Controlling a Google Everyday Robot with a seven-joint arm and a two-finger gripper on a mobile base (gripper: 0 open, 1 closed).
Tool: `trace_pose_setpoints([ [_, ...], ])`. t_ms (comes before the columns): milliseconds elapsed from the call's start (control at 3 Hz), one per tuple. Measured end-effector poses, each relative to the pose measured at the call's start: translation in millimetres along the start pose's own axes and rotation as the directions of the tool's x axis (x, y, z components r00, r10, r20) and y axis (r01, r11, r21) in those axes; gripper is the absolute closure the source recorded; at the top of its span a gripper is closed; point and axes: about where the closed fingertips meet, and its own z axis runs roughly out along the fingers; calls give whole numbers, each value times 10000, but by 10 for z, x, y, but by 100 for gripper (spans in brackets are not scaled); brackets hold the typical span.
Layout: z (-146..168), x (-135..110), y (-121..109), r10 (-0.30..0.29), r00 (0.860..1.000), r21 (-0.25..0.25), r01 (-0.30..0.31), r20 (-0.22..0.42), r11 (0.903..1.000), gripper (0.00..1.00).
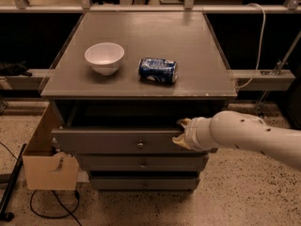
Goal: Open top drawer
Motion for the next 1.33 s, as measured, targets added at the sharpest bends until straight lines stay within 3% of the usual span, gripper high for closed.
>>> trace_pose_setpoints([
  [1000, 0, -1, 0, -1, 10000, 0, 1, 0, 10000, 11],
  [1333, 0, -1, 0, -1, 10000, 0, 1, 0, 10000, 0],
])
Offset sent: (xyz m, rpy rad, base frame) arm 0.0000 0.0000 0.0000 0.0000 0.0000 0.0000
